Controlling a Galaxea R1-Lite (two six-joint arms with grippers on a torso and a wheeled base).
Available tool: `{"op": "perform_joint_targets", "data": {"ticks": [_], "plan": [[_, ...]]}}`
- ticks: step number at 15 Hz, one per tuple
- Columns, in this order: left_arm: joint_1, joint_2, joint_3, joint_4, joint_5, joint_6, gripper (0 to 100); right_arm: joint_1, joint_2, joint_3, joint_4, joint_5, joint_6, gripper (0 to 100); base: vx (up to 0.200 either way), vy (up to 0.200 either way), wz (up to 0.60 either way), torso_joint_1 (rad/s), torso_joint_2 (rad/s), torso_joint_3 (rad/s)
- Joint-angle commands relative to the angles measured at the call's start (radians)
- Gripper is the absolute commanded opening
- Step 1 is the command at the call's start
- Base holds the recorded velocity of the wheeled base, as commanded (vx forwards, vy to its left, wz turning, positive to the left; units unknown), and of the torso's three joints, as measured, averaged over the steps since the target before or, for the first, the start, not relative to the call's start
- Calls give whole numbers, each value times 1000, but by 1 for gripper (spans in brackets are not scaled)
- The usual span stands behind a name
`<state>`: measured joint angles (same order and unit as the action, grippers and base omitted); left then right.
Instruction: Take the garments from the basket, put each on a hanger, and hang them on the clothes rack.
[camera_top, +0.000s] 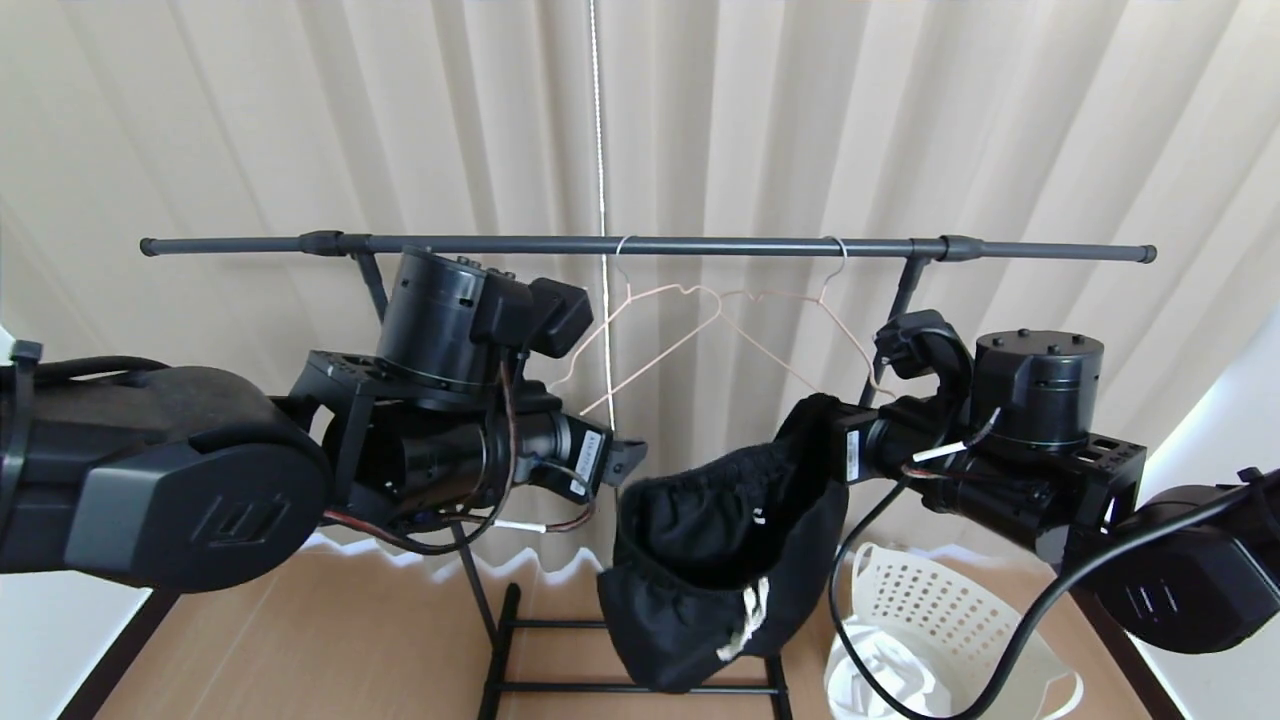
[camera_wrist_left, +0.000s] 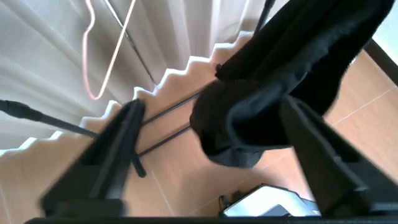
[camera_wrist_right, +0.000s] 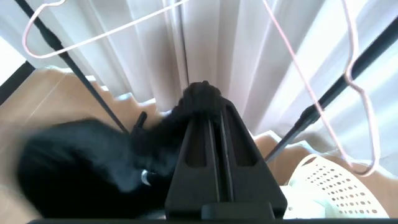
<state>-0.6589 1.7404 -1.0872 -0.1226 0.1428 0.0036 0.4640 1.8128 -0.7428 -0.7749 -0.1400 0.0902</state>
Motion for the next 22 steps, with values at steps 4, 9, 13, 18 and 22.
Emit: {"op": "perform_joint_targets", "data": {"ticks": [4, 9, 13, 18, 22], "plan": [[228, -27, 18, -3, -180, 133, 100, 36, -38, 13, 0, -7, -3, 0, 0, 0, 0, 0, 0, 0], [355, 160, -168, -11, -377, 289, 100, 65, -92, 65, -4, -4, -49, 0, 0, 0, 0, 0, 0, 0], [343, 338, -341, -11, -325, 277, 100, 65, -102, 66, -4, -4, -61, 0, 0, 0, 0, 0, 0, 0], [300, 516, -550, -9, -252, 214, 100, 65, -104, 63, -4, -6, -61, 0, 0, 0, 0, 0, 0, 0], [302, 642, -695, -5, -233, 210, 100, 65, -104, 62, -4, -6, -63, 0, 0, 0, 0, 0, 0, 0]]}}
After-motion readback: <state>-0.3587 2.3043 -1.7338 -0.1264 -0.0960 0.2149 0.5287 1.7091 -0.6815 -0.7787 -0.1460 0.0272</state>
